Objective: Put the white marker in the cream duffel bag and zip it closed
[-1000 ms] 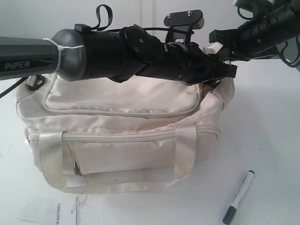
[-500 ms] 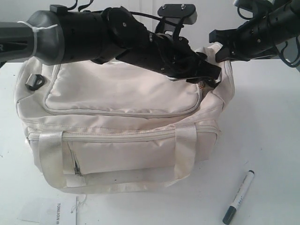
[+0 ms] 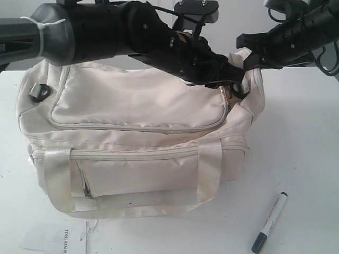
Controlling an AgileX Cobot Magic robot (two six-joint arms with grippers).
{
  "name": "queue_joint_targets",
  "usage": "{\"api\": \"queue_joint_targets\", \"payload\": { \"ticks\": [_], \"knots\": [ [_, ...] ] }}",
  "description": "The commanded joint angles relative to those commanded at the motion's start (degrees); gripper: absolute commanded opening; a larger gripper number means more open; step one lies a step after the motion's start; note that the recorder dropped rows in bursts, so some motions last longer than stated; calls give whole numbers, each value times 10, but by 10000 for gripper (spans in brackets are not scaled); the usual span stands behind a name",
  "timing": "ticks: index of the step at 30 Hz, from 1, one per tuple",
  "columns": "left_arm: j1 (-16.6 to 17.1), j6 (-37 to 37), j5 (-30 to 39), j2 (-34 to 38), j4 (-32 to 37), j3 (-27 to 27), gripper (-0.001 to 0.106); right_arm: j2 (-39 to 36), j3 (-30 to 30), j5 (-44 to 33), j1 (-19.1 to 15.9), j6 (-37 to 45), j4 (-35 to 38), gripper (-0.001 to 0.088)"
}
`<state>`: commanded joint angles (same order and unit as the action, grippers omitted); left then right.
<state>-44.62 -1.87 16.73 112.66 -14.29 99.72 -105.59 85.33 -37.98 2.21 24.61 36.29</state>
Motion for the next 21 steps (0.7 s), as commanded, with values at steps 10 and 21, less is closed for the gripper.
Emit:
{"api": "queue_joint_targets", "payload": {
  "ticks": [10,21],
  "knots": [
    [0,-34,-15,17,0,10,498,0,0,0,0,0,0,0],
    [-3,-64,-13,19,-7,10,498,0,0,-1,0,0,0,0]
  ]
}}
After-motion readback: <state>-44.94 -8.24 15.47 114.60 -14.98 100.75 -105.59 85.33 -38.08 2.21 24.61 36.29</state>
